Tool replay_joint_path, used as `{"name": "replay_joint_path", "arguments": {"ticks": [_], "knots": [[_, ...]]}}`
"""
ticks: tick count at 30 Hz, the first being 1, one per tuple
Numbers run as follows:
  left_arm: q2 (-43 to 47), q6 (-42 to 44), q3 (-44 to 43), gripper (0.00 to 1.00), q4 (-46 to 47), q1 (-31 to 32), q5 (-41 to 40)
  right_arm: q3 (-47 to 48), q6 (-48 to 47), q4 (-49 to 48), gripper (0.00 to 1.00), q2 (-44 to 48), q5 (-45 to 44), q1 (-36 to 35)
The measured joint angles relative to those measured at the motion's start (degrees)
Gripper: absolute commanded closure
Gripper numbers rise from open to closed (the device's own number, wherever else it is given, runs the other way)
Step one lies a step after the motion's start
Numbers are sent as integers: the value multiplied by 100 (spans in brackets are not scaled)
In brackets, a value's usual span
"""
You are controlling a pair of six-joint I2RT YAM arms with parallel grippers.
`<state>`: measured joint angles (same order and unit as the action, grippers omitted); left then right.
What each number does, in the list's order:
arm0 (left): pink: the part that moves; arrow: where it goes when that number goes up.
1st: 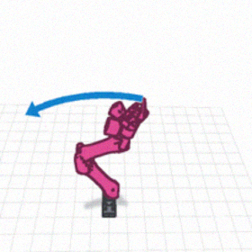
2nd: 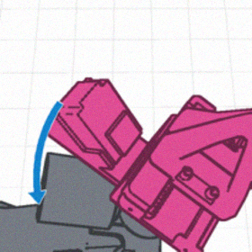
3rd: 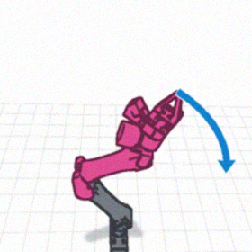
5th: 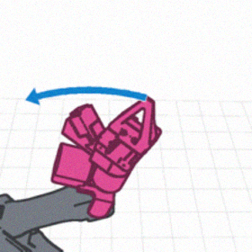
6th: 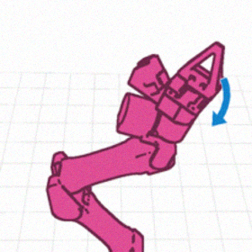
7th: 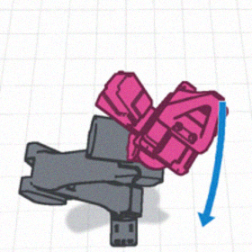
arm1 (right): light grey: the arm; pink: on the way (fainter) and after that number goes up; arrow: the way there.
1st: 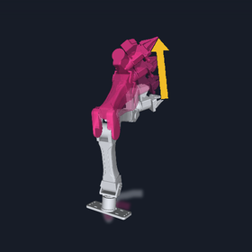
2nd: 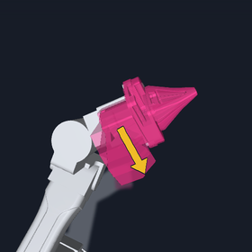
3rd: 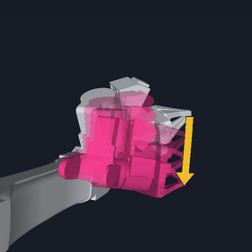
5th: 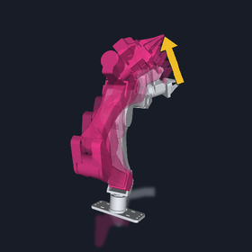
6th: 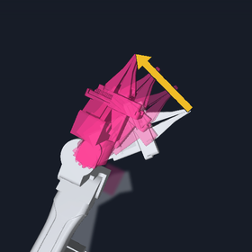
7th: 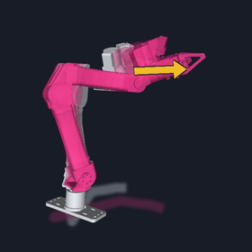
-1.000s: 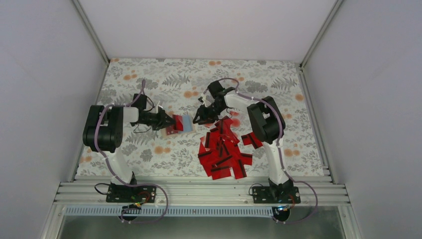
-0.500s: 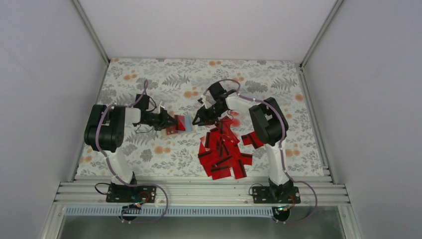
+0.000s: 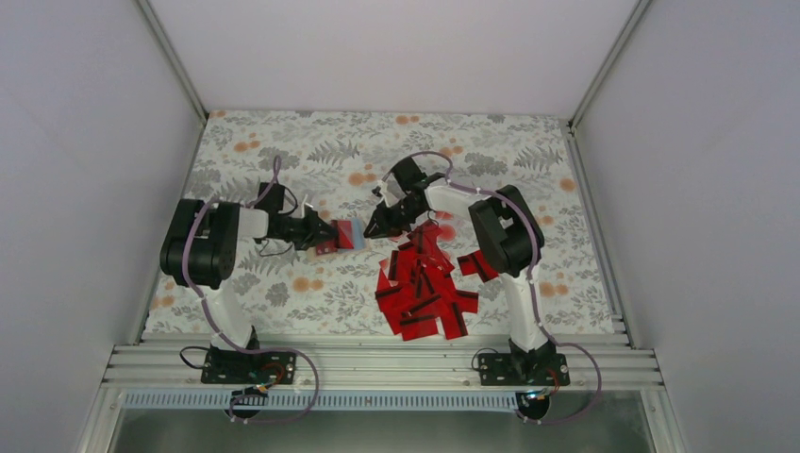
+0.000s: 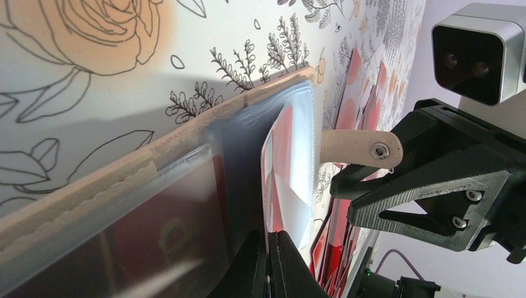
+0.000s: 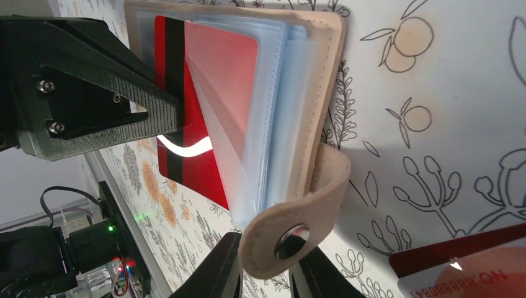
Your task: Put the credit cards into the card holder
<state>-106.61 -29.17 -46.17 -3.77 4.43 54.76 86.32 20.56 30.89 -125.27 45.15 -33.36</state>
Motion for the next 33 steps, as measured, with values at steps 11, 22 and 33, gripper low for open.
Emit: {"name": "replay_joint_path", "arguments": {"ticks": [11, 22, 33], "knots": [[0, -535, 201, 98, 603, 195, -72, -79, 39, -55, 81, -122, 11, -2], [0, -885, 278, 98, 942, 326, -184, -105, 37, -68, 82, -144, 31, 0], [0, -960, 302, 98, 1056, 398, -289, -114, 15, -63, 83, -153, 46, 13]]}}
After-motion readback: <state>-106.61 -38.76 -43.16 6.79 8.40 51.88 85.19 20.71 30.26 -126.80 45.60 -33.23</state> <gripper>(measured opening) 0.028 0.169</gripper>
